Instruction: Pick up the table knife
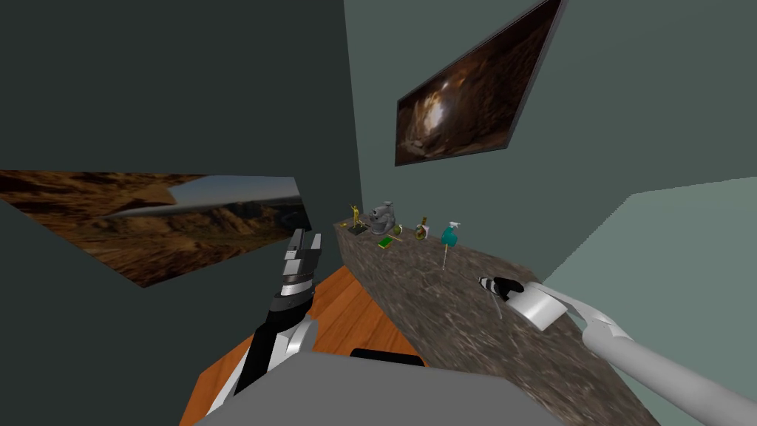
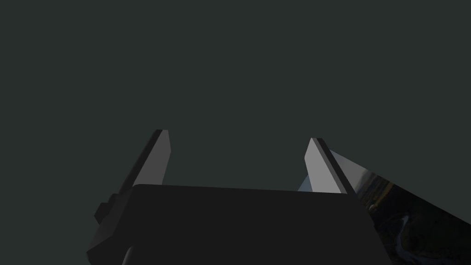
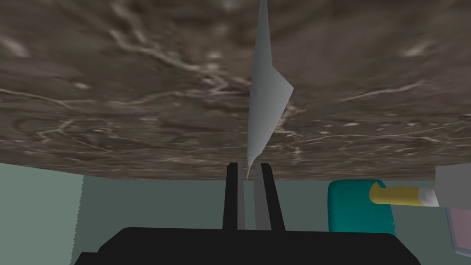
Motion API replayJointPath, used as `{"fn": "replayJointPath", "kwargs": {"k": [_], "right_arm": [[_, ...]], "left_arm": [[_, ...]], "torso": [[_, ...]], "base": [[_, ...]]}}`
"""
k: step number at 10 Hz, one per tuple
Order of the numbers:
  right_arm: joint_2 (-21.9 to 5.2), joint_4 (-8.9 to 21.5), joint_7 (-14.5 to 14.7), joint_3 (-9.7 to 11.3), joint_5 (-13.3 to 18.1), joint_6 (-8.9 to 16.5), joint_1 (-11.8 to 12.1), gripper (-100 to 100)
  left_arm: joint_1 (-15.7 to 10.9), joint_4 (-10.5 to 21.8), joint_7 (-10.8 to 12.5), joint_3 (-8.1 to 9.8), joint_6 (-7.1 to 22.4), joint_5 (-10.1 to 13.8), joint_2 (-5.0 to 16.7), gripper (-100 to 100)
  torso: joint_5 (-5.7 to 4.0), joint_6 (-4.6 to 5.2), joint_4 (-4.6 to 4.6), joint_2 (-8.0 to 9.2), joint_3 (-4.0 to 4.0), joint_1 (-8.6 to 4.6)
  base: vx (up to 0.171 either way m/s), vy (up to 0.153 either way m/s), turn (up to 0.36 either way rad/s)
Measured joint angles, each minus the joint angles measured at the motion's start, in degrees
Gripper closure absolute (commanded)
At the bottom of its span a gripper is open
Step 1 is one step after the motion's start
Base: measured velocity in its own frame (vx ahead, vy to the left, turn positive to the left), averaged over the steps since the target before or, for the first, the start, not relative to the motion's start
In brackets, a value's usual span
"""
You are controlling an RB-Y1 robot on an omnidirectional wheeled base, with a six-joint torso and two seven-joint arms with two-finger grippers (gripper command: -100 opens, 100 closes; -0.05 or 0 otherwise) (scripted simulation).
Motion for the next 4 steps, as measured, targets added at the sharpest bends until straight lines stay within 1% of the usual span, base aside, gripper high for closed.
{"fn": "replayJointPath", "kwargs": {"k": [1,2,3,4], "right_arm": [[0.0,0.0,0.0,0.0,0.0,-0.01,0.0,100],[-0.47,-1.11,-0.14,-0.07,-0.29,0.45,0.02,100],[-1.24,-2.56,-0.29,-0.11,-0.84,1.22,-0.05,100],[-1.32,-2.74,-0.31,-0.11,-0.9,1.4,-0.05,0]], "left_arm": [[0.0,0.0,0.0,0.0,0.0,0.0,0.0,0],[0.0,0.0,0.0,0.0,0.0,0.0,0.0,0],[0.0,0.0,0.0,0.0,0.0,0.0,0.0,0],[0.0,0.0,0.0,0.0,0.0,0.0,0.0,0]], "torso": [[0.0,0.0,0.0,0.0,0.0,0.0],[0.02,0.02,0.02,0.09,0.05,0.08],[0.05,0.06,0.04,0.23,0.13,0.18],[0.03,0.05,0.03,0.17,0.1,0.12]], "base": [[-0.026,0.02,-0.047],[-0.06,0.044,-0.079],[-0.03,0.023,-0.018],[-0.005,0.004,0.001]]}}
